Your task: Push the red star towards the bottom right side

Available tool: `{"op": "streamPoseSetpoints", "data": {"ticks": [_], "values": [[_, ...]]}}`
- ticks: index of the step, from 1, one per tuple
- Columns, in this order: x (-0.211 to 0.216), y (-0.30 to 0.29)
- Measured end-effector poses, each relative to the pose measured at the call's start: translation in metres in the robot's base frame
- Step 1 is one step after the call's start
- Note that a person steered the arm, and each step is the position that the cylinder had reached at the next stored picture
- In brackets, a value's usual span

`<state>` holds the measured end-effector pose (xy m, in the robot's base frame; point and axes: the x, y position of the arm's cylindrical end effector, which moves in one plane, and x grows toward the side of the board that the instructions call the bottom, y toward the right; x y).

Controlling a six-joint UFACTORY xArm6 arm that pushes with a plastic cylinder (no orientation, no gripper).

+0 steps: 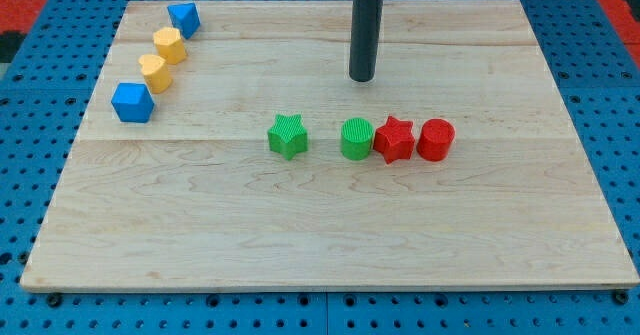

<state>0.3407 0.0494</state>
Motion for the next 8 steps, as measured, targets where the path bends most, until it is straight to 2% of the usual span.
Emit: {"op": "streamPoseSetpoints", "data": {"ticks": [5, 8], "values": [[0.0, 0.0], [0.041, -0.047]]}}
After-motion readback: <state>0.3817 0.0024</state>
